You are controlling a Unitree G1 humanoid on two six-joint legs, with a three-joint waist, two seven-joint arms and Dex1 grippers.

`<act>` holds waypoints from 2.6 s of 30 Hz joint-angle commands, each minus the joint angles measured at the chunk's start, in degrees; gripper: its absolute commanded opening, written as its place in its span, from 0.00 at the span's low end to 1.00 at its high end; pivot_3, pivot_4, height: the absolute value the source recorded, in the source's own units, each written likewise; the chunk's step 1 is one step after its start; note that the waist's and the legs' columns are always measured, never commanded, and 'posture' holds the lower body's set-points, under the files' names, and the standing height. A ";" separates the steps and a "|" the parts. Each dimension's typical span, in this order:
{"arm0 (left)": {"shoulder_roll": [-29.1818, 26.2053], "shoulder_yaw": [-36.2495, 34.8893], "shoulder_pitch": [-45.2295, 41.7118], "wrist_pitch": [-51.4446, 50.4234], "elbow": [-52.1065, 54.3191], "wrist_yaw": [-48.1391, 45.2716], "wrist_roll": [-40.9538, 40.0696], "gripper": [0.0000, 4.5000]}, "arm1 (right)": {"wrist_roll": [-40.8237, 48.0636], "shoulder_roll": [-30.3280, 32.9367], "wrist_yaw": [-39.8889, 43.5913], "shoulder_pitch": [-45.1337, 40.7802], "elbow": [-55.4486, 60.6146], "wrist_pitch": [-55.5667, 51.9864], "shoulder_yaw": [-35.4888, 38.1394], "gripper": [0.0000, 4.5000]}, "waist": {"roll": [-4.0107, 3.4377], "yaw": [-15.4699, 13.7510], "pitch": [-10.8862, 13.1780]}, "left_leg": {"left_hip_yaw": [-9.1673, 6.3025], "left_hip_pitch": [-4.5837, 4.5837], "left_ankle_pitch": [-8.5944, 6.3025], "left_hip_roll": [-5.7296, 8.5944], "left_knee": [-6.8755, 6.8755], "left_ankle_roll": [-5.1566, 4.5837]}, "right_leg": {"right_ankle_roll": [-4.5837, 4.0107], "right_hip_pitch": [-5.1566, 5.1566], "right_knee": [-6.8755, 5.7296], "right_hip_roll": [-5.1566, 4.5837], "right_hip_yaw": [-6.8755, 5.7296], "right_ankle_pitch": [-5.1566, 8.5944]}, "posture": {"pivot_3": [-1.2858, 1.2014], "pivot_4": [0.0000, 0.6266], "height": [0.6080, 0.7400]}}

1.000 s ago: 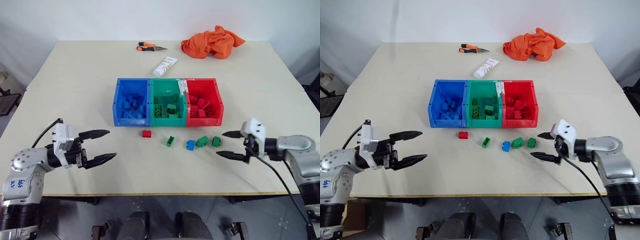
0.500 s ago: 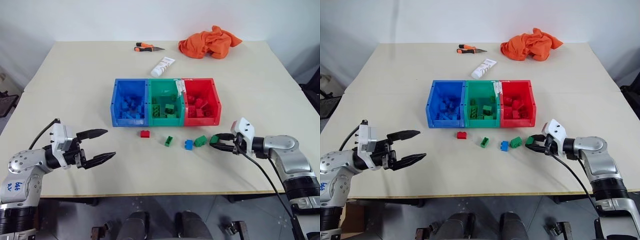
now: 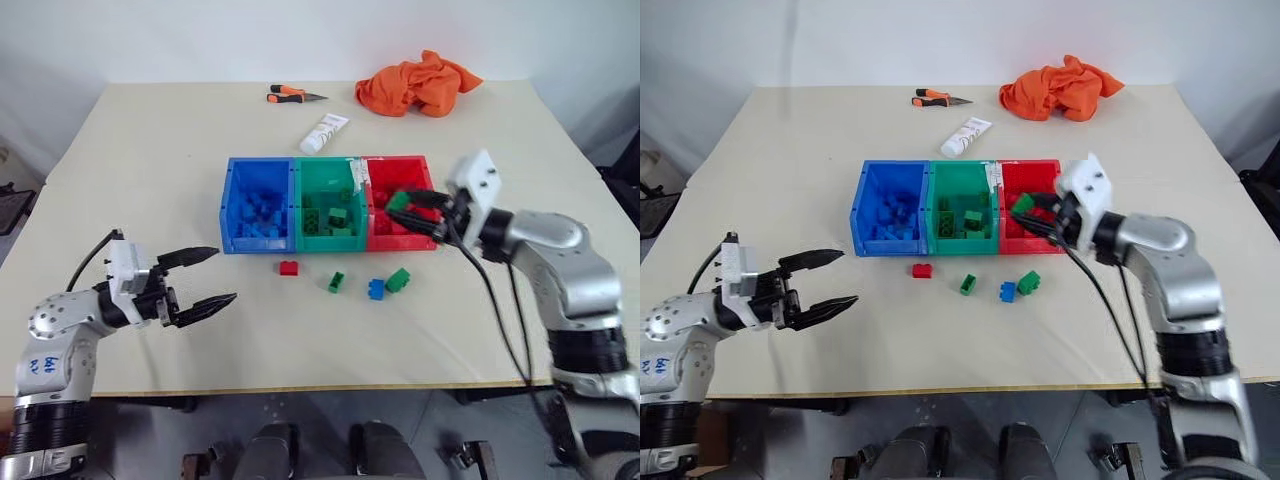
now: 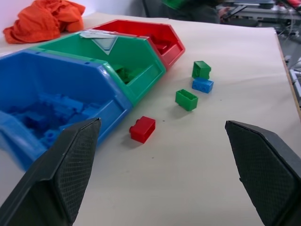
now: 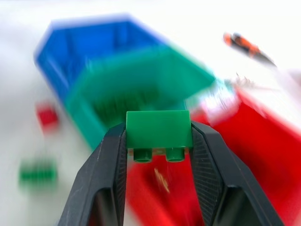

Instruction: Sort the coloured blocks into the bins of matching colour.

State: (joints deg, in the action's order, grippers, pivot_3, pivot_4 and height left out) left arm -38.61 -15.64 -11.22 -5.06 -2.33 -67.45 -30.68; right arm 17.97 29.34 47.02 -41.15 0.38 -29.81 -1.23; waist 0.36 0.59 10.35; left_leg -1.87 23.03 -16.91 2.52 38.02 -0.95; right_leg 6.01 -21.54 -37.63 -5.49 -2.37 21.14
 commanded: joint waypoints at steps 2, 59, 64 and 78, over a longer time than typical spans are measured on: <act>0.22 0.03 -1.25 1.95 -0.21 0.49 0.47 1.00 | -4.22 -4.36 -2.51 -6.57 -11.93 7.69 -2.15 0.32 | 0.00 -0.33 0.00 | -0.02 0.01 0.00 0.05 0.01 0.00 | 0.00 -0.03 -0.08 -0.02 -0.01 0.00 | 0.52 0.24 1.00; 1.28 0.64 -2.03 12.59 -9.07 -14.18 -0.70 1.00 | -3.27 17.63 20.42 16.62 -6.99 14.36 -1.40 1.00 | -0.05 -0.57 -0.02 | -0.48 0.05 0.03 0.09 0.05 -0.05 | 0.00 0.32 0.21 -0.05 -0.35 0.00 | 0.52 0.24 1.00; 1.92 0.70 -1.25 12.27 -7.31 -12.51 -0.50 1.00 | -6.30 13.19 21.95 10.18 -15.98 18.82 -5.56 1.00 | -0.05 -0.38 -0.02 | -0.49 0.06 0.03 0.12 0.06 -0.05 | 0.00 0.31 0.23 -0.06 -0.36 0.00 | 0.52 0.24 1.00; 2.66 0.37 0.12 12.71 -5.76 -9.53 -0.57 1.00 | -3.23 12.16 20.23 11.35 -7.51 16.26 -1.21 0.36 | -0.05 -0.44 -0.02 | -0.49 0.06 0.04 0.11 0.06 -0.03 | 0.00 0.27 0.18 -0.06 -0.38 0.00 | 0.52 0.24 1.00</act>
State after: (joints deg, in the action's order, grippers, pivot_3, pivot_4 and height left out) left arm -36.05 -14.57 -11.56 7.05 -9.74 -77.23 -30.04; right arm 12.61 40.05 67.80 -29.67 -11.52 -12.41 -5.56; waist 0.31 0.15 10.33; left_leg -2.36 23.09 -16.87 2.63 38.07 -0.99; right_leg 6.01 -21.27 -37.45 -5.56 -2.75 21.14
